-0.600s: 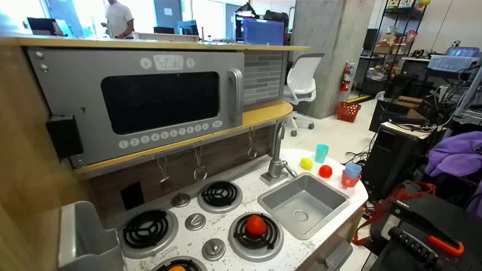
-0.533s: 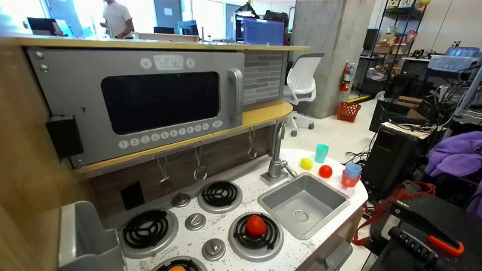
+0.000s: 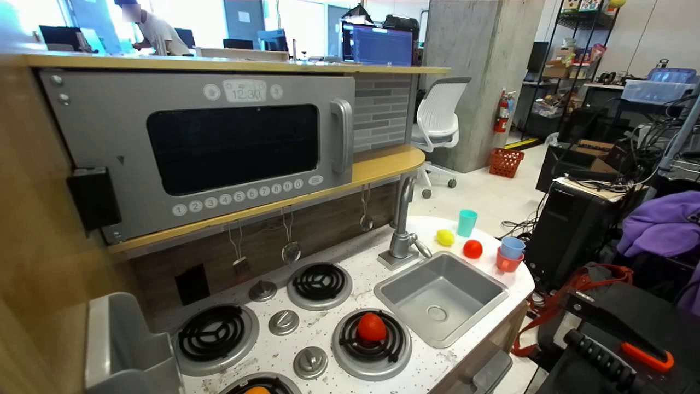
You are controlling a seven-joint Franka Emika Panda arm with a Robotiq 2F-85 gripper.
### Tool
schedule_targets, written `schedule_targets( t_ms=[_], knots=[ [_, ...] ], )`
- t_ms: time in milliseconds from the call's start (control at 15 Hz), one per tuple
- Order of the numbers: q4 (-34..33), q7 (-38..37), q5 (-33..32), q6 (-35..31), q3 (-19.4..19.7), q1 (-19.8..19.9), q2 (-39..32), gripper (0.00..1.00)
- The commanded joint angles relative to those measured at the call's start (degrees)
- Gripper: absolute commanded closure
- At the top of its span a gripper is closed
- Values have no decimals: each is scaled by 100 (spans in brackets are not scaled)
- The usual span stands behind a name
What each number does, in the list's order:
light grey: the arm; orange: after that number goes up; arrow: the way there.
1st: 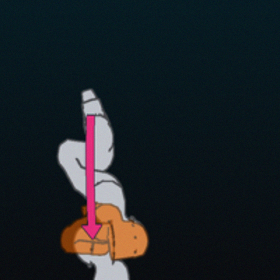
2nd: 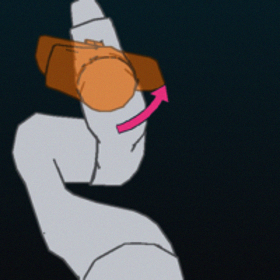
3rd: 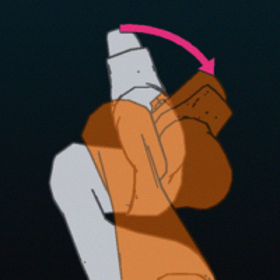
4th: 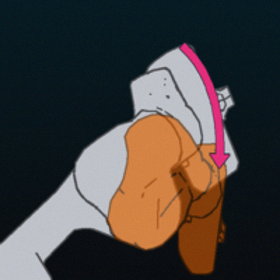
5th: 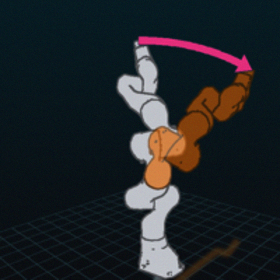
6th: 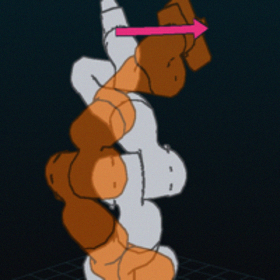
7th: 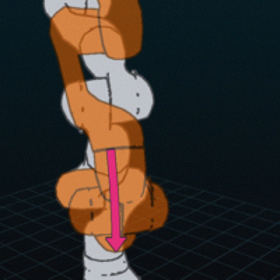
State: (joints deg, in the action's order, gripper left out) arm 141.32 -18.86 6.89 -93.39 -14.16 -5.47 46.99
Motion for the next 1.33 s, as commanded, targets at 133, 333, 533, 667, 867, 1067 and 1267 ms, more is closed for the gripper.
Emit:
schedule_targets(
  t_ms=[133, 333, 533, 667, 867, 1067, 1267],
  knots=[
    [-13, 11, 6, 14, -10, 19, -2, 0],
    [-13, 11, 6, 14, -10, 19, -2, 0],
    [-13, 11, 6, 14, -10, 19, -2, 0],
    [-1, -18, -31, 30, -26, 39, 13, 0],
    [1, 11, 12, 95, -3, 13, -8, 0],
    [137, 336, -216, -426, 228, 223, -455, 0],
    [166, 541, -599, -936, 459, 501, -967, 0]
  ],
)
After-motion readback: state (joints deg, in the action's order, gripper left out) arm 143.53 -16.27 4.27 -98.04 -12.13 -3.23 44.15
